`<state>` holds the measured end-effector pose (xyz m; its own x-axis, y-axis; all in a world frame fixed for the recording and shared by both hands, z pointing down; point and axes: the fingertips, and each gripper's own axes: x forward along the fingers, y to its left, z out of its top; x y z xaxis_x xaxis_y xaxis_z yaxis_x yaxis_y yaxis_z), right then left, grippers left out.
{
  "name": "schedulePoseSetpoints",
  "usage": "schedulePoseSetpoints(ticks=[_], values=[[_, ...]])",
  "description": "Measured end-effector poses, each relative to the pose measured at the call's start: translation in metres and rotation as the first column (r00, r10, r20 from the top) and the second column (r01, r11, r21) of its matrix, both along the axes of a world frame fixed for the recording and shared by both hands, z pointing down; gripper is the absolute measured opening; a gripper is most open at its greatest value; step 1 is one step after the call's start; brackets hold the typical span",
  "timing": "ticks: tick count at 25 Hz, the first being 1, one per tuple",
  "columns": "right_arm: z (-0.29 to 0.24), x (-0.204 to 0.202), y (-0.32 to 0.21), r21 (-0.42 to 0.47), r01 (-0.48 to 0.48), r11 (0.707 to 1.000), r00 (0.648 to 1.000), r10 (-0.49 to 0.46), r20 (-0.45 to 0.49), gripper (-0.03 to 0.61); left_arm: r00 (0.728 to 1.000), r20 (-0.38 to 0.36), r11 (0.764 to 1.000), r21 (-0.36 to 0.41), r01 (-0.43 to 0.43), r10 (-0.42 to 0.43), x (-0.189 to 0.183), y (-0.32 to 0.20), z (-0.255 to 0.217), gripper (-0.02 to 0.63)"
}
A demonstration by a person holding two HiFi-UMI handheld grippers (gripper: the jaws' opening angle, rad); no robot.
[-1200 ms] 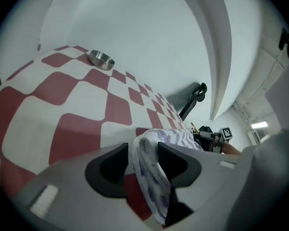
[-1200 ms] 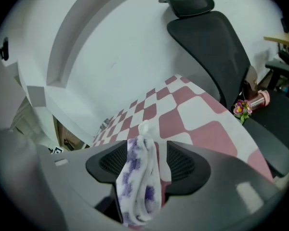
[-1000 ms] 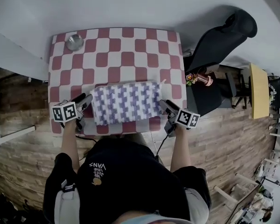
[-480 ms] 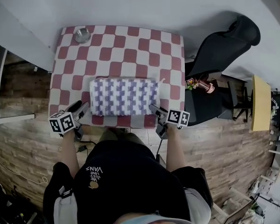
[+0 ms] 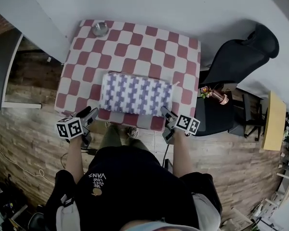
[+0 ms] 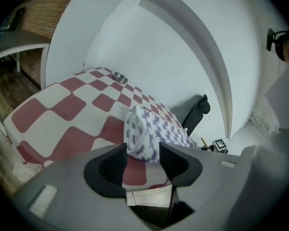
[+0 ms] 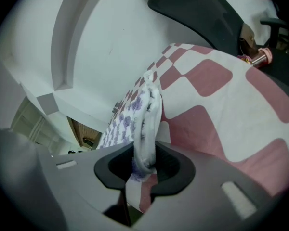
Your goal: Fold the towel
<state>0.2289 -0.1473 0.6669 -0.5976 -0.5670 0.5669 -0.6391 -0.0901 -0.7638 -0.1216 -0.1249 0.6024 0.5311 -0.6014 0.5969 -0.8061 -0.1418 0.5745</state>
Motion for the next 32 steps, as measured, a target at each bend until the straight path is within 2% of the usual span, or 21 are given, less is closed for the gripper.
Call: schedulePoseSetpoints(ticks=[3,8,11,13,17,22,27,32], values=[[-0.002,0.013,0.006,0.0,-0.002,1.0,0.999,0.002,-0.053,0.092,1.0,-0.016,1.0,0.013,-0.026,0.027,0.009,-0.007,-0.001,0.186],[-0.009,0.047,0.014,0.01,-0.061,0.998,0.981,0.062,-0.185,0.089,0.991,-0.035,0.991,0.023,-0.129,0.13,0.033,-0.024,0.007,0.186],[-0.02,0.052,0.018,0.035,-0.063,0.997,0.948,0.071,-0.311,0.087,0.98,-0.036,0.981,0.018,-0.194,0.194,0.041,-0.028,0.012,0.186],[-0.032,0.046,0.017,0.069,-0.033,0.997,0.908,0.059,-0.416,0.084,0.971,-0.039,0.972,0.013,-0.235,0.235,0.044,-0.03,0.014,0.186],[-0.069,0.014,0.007,0.135,0.102,0.986,0.795,0.0,-0.606,0.077,0.953,-0.056,0.955,0.003,-0.298,0.298,0.043,-0.03,0.015,0.186],[-0.102,-0.059,-0.007,0.137,0.326,0.935,0.652,-0.118,-0.749,0.075,0.936,-0.042,0.936,-0.001,-0.351,0.351,0.029,-0.031,0.016,0.186],[-0.107,-0.134,-0.012,0.078,0.518,0.852,0.47,-0.208,-0.858,0.075,0.923,-0.056,0.925,0.002,-0.381,0.38,0.016,-0.028,0.016,0.186],[-0.08,-0.197,-0.004,-0.056,0.659,0.75,0.26,-0.297,-0.919,0.077,0.915,-0.061,0.917,0.0,-0.399,0.398,0.0,-0.023,0.019,0.186]])
